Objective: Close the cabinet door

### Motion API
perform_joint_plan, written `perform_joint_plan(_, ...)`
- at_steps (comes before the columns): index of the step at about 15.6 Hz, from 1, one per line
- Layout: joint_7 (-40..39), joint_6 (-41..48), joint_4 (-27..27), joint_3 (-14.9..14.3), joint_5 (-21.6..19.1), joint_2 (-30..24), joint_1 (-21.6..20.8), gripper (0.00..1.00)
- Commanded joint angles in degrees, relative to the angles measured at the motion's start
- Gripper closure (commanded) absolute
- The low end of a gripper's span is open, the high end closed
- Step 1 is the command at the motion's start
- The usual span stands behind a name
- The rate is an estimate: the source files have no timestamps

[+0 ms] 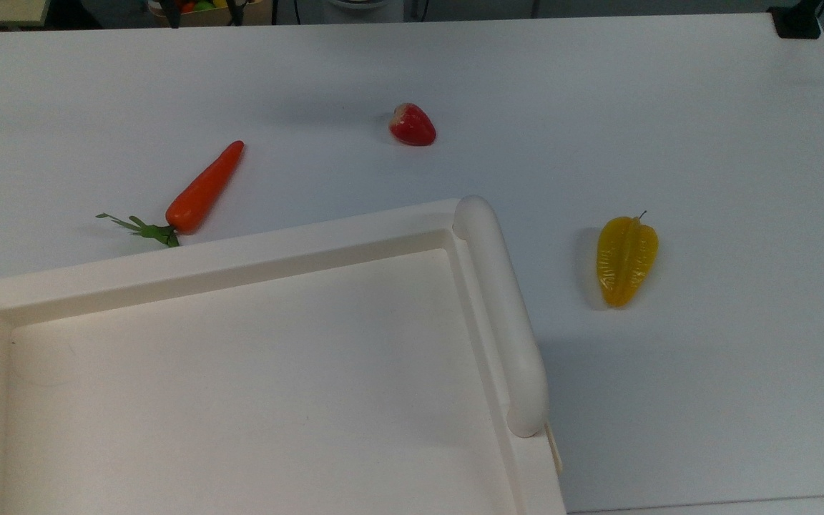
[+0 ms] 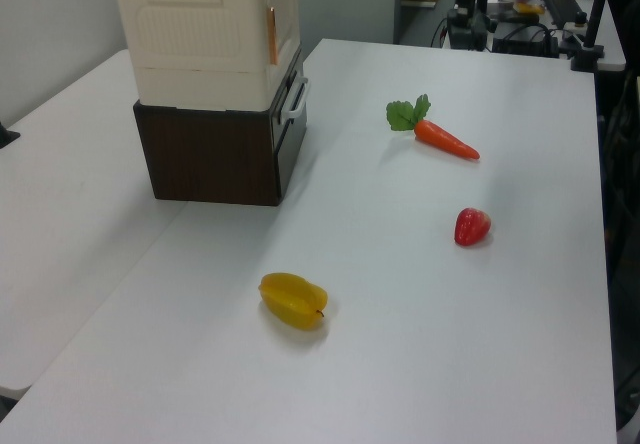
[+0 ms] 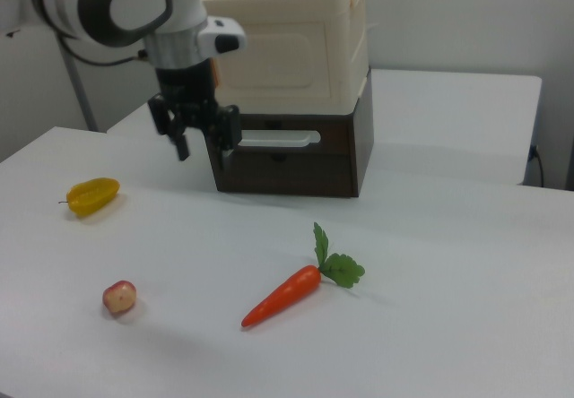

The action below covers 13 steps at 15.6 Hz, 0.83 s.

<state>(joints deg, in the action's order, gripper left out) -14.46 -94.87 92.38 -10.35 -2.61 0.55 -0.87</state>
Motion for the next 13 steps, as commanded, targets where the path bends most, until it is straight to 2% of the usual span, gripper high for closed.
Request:
perform_joint_plan(1,0.57,1.26,5.62,3.23,2.96,-4.07,1.66,0.0)
perform_joint_plan(3,0.66,1.35,5.36,3.23,2.97,-3.98,2.63,0.0)
perform_joint_plan(13,0.66,2.23,4.48,2.88,3.05,-3.01,1.84,0.0)
